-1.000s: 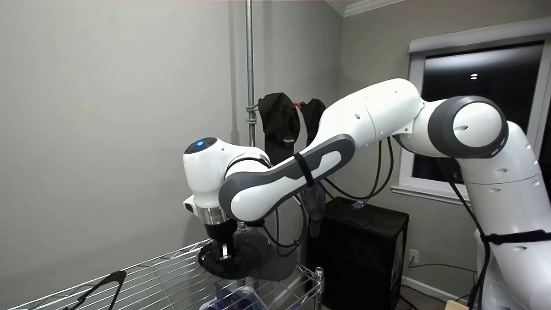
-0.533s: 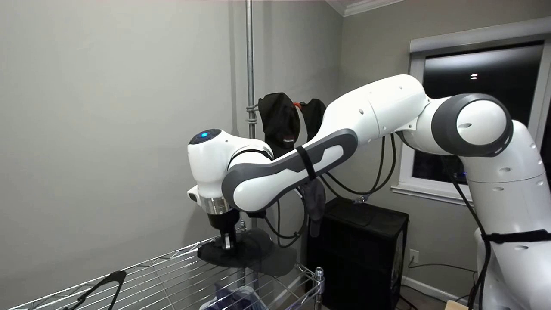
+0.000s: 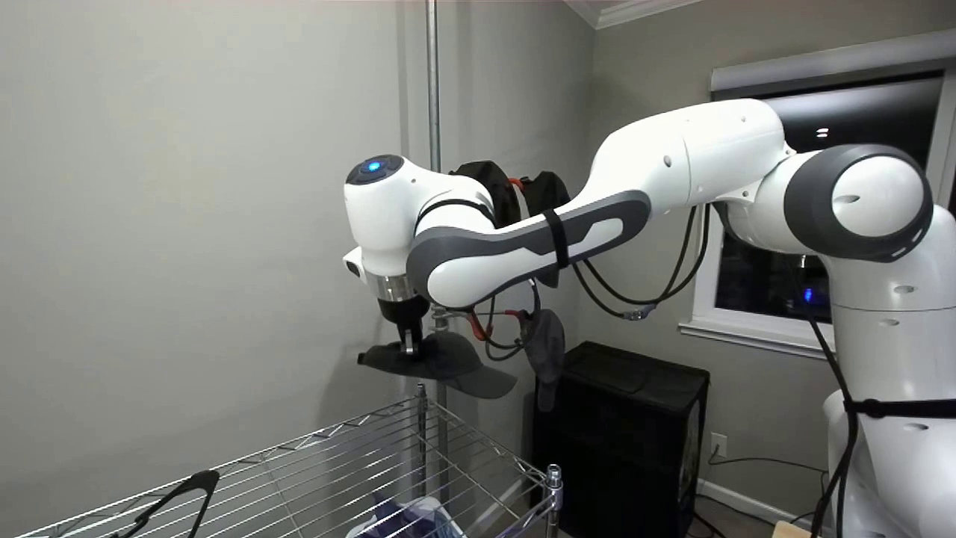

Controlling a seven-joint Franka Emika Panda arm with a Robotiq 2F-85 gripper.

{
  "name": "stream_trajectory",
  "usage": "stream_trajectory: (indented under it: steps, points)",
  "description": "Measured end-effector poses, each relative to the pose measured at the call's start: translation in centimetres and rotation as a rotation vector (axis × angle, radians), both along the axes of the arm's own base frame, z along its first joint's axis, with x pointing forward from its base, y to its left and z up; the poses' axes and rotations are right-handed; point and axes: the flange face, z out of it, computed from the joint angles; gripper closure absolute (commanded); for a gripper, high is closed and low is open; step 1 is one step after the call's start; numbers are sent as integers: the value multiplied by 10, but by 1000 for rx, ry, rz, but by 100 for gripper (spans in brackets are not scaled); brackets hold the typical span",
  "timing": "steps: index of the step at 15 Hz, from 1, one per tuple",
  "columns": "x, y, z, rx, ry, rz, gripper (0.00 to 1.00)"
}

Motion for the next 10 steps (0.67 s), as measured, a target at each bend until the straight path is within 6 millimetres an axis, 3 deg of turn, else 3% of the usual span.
stream_trajectory:
  steps: [5,10]
  points:
    - [-4,-16,52,-57,-116,-29,100]
    - [-1,-36,61,-87,-122,-76,100]
